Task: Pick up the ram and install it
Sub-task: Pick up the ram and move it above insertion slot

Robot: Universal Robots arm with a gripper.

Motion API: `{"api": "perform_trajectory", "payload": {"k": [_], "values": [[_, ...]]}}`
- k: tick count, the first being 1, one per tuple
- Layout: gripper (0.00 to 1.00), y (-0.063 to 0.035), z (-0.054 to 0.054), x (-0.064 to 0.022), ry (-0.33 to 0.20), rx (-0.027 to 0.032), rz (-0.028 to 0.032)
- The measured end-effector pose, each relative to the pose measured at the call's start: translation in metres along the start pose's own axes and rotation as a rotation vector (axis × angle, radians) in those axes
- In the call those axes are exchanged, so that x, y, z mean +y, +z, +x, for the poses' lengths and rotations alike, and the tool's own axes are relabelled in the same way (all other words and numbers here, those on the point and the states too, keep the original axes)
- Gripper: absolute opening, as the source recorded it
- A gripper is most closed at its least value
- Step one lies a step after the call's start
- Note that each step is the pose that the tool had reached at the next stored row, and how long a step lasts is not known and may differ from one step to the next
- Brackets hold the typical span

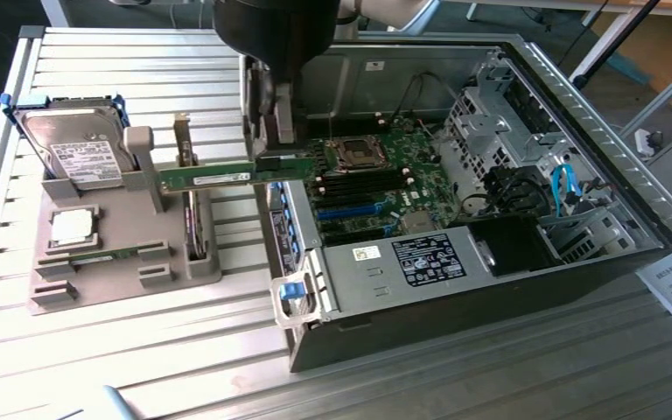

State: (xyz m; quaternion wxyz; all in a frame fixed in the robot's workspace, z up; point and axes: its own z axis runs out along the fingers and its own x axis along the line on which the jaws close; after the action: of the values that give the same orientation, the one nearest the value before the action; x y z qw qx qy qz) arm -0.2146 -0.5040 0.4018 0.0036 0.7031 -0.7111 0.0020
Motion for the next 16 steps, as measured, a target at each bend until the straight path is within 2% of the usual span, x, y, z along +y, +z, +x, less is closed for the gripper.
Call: {"api": "perform_trajectory", "payload": {"k": [16], "values": [[0.12,-0.0001,0.002,-0.0353,0.0,0.0,0.0]]}}
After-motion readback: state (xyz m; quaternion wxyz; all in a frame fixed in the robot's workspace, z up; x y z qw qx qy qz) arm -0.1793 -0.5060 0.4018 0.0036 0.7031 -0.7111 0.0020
